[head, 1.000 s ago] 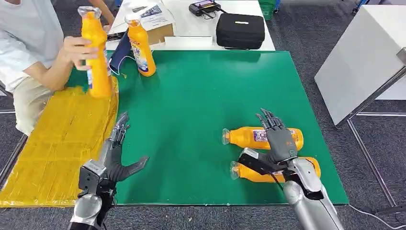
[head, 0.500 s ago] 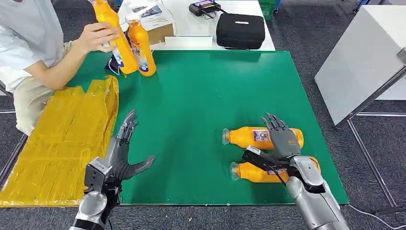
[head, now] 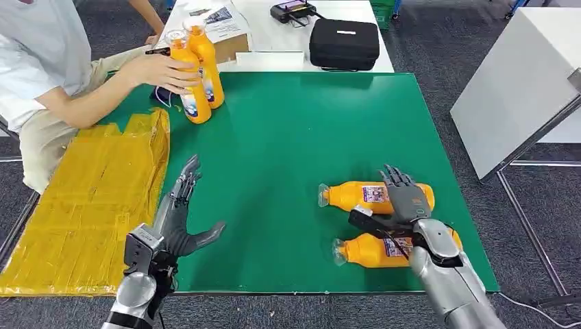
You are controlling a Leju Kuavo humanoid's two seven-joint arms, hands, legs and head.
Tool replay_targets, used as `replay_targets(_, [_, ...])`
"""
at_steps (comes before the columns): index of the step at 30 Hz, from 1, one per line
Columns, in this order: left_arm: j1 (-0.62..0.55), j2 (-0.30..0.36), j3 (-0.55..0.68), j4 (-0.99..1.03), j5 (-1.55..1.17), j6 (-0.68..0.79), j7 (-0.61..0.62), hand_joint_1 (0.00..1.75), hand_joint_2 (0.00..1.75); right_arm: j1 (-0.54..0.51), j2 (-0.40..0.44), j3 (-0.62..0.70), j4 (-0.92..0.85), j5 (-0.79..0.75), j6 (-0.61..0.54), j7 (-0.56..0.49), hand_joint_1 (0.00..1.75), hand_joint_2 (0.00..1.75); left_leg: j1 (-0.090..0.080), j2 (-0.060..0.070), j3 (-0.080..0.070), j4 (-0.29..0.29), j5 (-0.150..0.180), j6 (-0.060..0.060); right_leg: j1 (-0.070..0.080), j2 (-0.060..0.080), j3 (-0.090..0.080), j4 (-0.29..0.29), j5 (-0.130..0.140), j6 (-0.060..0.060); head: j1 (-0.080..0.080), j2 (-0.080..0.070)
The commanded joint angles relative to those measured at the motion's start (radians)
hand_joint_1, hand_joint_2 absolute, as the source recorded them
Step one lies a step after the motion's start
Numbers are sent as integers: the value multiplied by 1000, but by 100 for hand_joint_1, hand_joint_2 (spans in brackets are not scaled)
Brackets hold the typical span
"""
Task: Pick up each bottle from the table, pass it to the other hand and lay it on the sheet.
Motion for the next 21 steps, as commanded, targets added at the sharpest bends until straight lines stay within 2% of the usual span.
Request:
replay_targets(1, [-16,0,-35,37,8,3,8,0,175,-121,-24,41,297,23,58,25,0,175,1,0,7,0,-3,-1,1,3,8,-1,-2,-1,0,0])
replay_targets(4, [-23,-5,-37,53,19,1,10,0,175,-155,-51,46,357,33,84,34,0,175,2,-1,10,0,-4,-2,1,3,11,-2,-3,-2,0,0])
replay_targets(5, [-28,-6,-38,64,24,1,10,0,175,-175,-58,50,387,34,101,31,0,175,1,-1,6,0,-2,-1,1,1,7,-2,-1,-1,0,0])
replay_targets(6, [-30,-7,-39,70,28,0,9,0,175,-189,-64,50,402,34,110,29,2,175,2,-2,9,0,-3,-1,1,1,10,-2,-3,-1,0,0])
replay_targets(7, [-37,-8,-39,82,35,-2,8,0,175,-207,-63,48,421,35,113,38,49,175,2,-3,12,0,-4,-2,1,1,14,-2,-4,-2,0,0])
replay_targets(8, [-39,-8,-40,86,35,-1,8,0,175,-217,-60,44,432,34,111,40,154,175,1,-2,10,0,-2,-1,1,1,11,-2,-2,-1,0,0])
replay_targets(9, [-40,-9,-38,89,39,0,6,0,175,-225,-58,47,440,35,121,39,173,175,1,-1,8,0,-1,-1,1,1,9,-2,-1,-1,0,0])
replay_targets(17, [-40,-7,-31,97,50,5,14,0,175,-211,-29,41,423,2,86,8,175,175,1,-2,13,-1,-1,-1,0,1,14,-3,-2,1,0,0])
replay_targets(20, [-39,-5,-29,93,51,7,17,0,175,-197,-5,17,371,-35,38,-15,175,175,1,-1,11,0,-1,0,0,1,12,-2,-2,2,0,0])
replay_targets(21, [-39,-5,-29,89,51,8,19,0,175,-181,13,-9,327,-64,-13,-34,175,175,1,-1,13,0,-2,-1,1,3,15,-2,-3,1,0,0])
